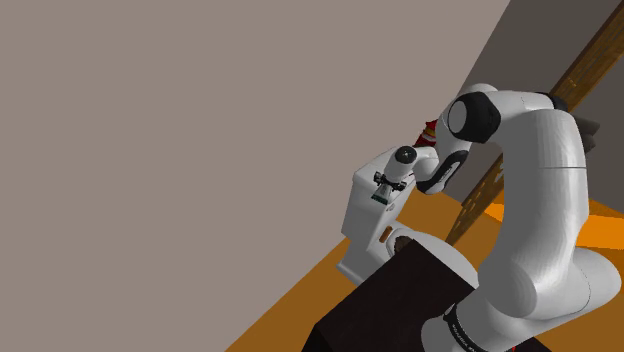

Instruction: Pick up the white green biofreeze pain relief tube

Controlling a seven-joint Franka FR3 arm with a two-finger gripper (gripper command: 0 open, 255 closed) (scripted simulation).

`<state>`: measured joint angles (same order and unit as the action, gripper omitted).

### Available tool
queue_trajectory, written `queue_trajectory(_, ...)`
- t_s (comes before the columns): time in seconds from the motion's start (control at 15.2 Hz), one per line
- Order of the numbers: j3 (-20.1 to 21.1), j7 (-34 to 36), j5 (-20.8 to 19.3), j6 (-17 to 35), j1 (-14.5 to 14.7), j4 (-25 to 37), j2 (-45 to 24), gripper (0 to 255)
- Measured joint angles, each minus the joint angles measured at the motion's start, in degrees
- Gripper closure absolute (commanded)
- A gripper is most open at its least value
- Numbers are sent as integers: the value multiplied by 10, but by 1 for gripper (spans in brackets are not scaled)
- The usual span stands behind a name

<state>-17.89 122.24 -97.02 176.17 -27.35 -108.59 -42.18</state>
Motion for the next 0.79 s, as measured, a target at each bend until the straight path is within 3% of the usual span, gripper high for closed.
queue_trajectory(0.46,-1,-6,5,0,0,-3,3,255)
queue_trajectory(0.79,0,-77,65,-3,-1,-31,38,255)
